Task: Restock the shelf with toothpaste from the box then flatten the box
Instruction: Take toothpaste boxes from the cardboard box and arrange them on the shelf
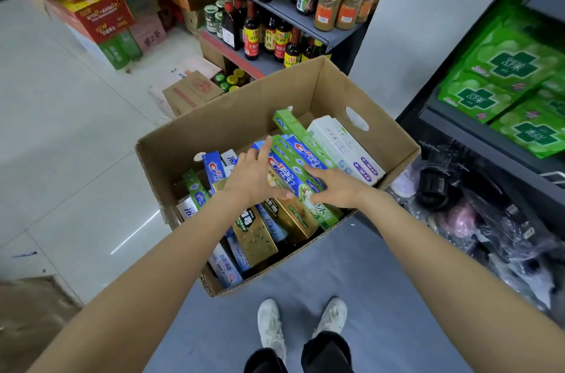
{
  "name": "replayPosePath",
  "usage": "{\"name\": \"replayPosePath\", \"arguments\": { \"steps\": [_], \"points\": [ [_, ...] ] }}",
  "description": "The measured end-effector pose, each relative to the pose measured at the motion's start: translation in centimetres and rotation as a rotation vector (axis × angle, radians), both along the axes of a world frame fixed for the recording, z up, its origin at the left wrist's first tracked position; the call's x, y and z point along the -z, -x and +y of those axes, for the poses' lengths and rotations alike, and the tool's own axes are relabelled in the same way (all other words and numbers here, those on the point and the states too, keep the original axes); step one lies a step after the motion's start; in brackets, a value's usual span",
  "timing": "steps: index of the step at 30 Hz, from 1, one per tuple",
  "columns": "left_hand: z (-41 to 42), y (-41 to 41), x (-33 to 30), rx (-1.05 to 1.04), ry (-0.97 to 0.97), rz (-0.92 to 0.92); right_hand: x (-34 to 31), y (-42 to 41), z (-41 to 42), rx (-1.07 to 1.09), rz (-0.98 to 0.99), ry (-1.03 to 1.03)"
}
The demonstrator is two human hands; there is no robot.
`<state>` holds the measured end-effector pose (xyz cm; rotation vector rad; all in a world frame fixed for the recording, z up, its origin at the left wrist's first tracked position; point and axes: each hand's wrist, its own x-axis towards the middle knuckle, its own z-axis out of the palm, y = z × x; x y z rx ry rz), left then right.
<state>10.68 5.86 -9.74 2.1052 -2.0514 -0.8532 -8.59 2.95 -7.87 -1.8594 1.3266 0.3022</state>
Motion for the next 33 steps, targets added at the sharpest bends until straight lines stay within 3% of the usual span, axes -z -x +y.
{"name": "replayPosePath", "arguments": {
  "steps": [8, 12, 21, 24, 28, 33],
  "points": [
    [0.1, -0.8, 0.2, -0.016, -0.002, 0.093, -0.3, 0.6, 0.0, 0.006, -0.106, -0.094],
    [0.4, -1.1, 0.2, -0.046, 0.020, 0.119, -1.2, 1.9, -0.4, 0.121, -0.159, -0.107],
    [-0.6, 0.3, 0.8, -0.055, 0.026, 0.010, 1.3, -2.8, 1.0, 0.060, 0.188, 0.036],
    [-0.8, 0.0, 0.8, -0.051, 0.016, 0.071, 1.0, -2.9, 0.6, 0.068, 0.132, 0.059],
    [-0.9, -1.5, 0.6, -0.131, -0.045, 0.362, -0.8, -1.3, -0.7, 0.188, -0.024, -0.003],
    [-2.1, -1.8, 0.2, -0.250, -0.051, 0.335, -1.0, 0.4, -1.6, 0.406, -0.093, 0.034]
  ]
}}
